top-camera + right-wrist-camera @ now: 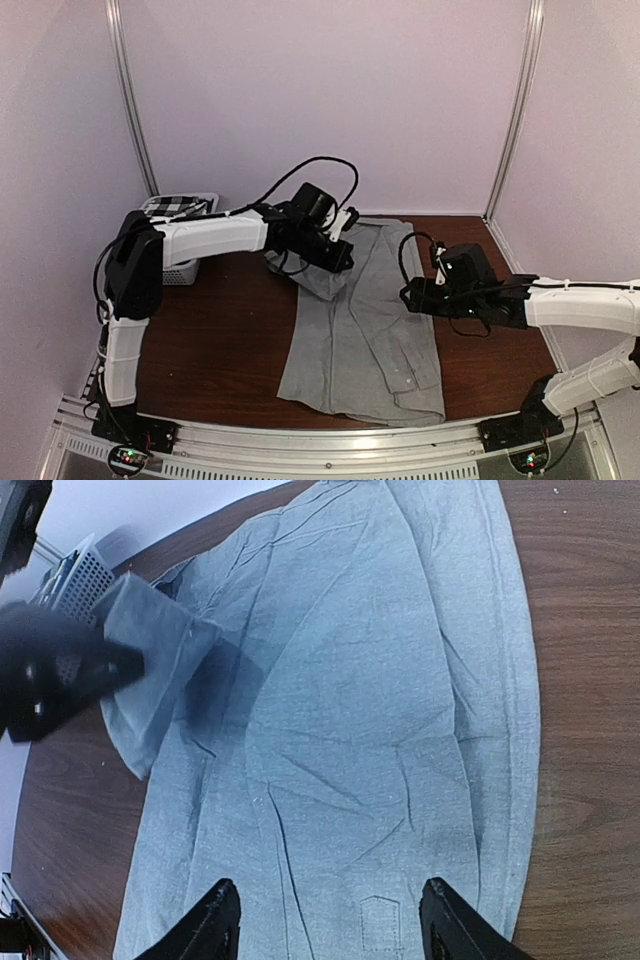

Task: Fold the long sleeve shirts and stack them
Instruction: Adjust the sleeve of the 1/3-folded shirt.

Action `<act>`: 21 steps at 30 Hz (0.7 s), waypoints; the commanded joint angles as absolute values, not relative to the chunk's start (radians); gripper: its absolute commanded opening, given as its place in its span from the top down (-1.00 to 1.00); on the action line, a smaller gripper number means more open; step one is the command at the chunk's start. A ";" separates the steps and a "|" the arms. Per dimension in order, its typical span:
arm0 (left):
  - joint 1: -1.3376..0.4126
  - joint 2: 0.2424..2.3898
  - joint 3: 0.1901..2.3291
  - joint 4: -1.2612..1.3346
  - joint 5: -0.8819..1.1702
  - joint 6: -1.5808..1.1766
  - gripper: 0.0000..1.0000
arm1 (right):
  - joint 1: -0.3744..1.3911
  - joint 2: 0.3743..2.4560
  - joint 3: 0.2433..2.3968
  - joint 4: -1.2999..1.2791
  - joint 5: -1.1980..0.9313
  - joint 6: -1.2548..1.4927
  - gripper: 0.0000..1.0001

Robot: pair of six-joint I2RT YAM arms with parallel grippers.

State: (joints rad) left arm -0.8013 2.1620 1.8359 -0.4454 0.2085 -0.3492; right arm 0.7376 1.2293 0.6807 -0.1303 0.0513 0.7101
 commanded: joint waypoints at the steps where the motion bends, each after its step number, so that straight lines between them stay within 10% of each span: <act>1: -0.869 2.156 1.771 -0.334 0.251 -0.477 1.00 | 0.703 1.221 0.649 -0.073 0.040 0.712 -0.26; 5: -0.922 2.185 1.764 -0.292 0.279 -0.519 1.00 | 0.682 1.222 0.620 -0.042 0.020 0.721 -0.26; 12: -0.957 2.171 1.770 -0.292 0.302 -0.527 -0.02 | 0.679 1.269 0.592 -0.003 -0.033 0.725 -0.26; 21: -0.933 2.007 1.598 -0.277 0.232 -0.548 -0.21 | 0.680 1.338 0.602 0.068 -0.064 0.704 -0.28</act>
State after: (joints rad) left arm -0.9554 2.1094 1.6573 -0.3214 0.2722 -0.5297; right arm 0.6838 1.3197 0.6014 0.0250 -0.0456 0.7143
